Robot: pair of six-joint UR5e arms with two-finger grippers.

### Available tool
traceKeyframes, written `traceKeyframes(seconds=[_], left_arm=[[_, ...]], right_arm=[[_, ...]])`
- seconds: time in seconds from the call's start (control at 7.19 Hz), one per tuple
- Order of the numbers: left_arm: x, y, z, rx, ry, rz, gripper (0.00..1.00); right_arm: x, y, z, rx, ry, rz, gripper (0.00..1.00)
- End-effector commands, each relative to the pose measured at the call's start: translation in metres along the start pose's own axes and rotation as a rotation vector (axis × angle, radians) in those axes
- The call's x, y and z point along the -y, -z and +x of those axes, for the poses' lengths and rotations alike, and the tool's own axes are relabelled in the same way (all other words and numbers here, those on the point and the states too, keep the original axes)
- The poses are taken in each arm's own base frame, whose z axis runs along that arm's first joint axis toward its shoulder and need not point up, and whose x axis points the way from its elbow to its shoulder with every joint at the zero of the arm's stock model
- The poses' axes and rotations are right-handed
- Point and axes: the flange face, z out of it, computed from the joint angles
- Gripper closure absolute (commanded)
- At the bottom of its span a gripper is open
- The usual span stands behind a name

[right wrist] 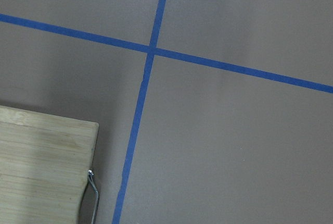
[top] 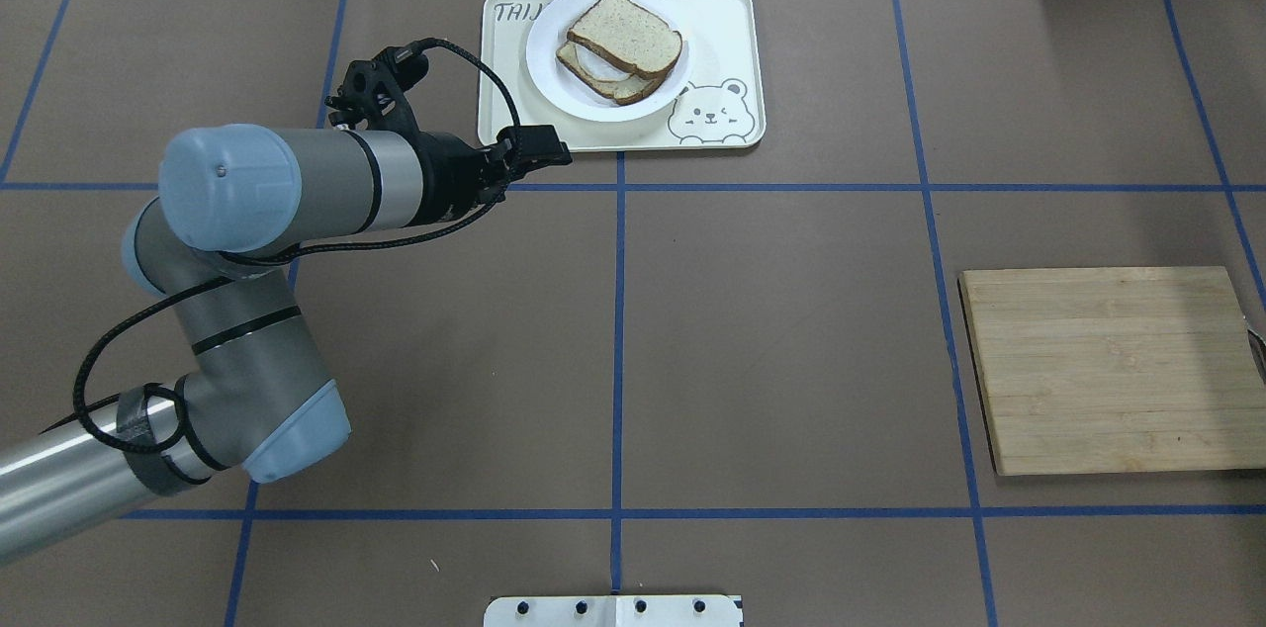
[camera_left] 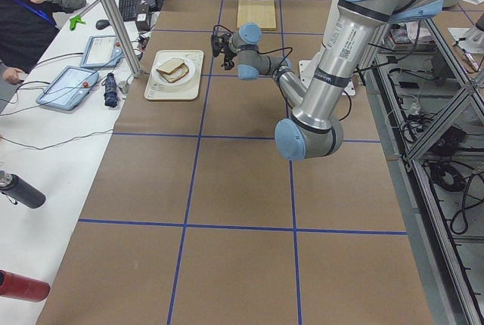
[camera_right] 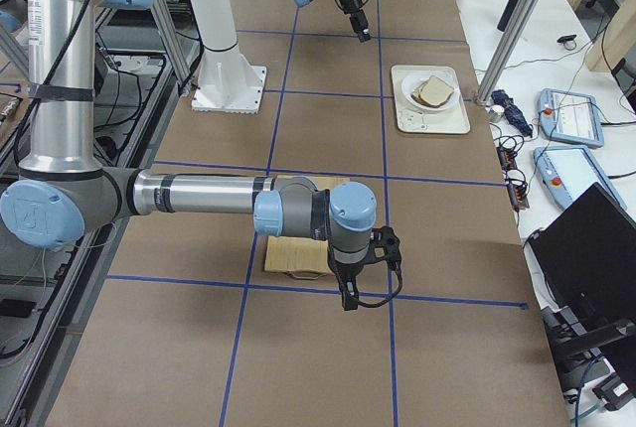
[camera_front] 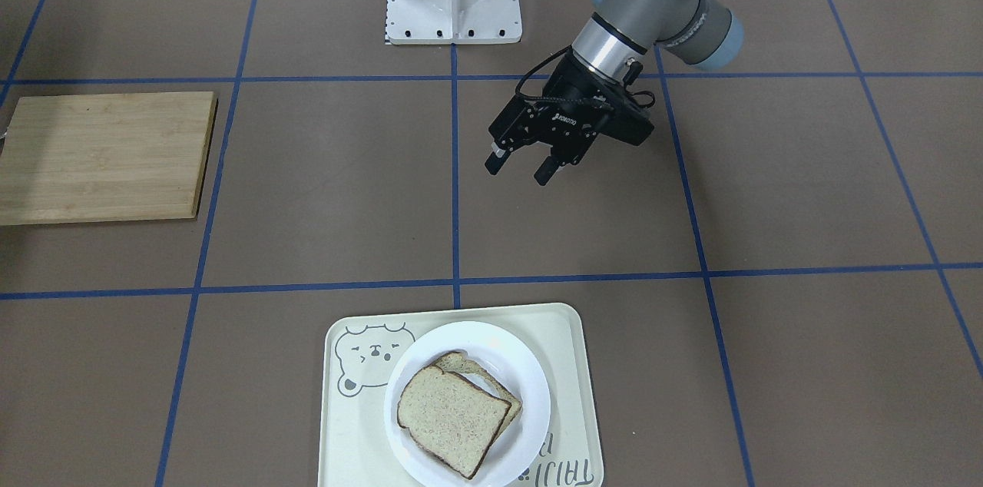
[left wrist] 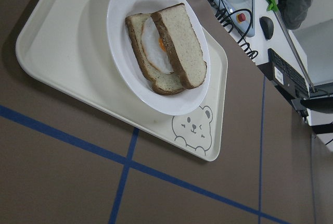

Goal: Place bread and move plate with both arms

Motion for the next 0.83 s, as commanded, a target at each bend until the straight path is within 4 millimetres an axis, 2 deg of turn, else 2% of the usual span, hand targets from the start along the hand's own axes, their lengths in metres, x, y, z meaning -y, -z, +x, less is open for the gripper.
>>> traceKeyframes(seconds=[0.0, 0.28, 0.42, 0.56, 0.7], left_arm=[[0.007, 0.039, -0.015, 0.217, -0.323, -0.041, 0.02], [0.046, 0.057, -0.043, 0.430, -0.516, -0.084, 0.02], [0.075, 0.071, -0.069, 0.544, -0.626, -0.127, 0.02], [0.104, 0.087, -0.106, 0.617, -0.696, -0.201, 0.02], [0.139, 0.113, -0.146, 0.640, -0.676, -0.246, 0.02]], right_arm=[[-0.001, -0.001, 0.000, 0.000, -0.001, -0.001, 0.00], [-0.001, -0.001, 0.001, 0.000, -0.002, -0.003, 0.00], [-0.001, -0.002, 0.001, 0.001, -0.003, -0.004, 0.00], [-0.002, -0.004, 0.002, 0.001, -0.005, -0.007, 0.00], [-0.003, -0.006, 0.004, 0.002, -0.009, -0.012, 0.00]])
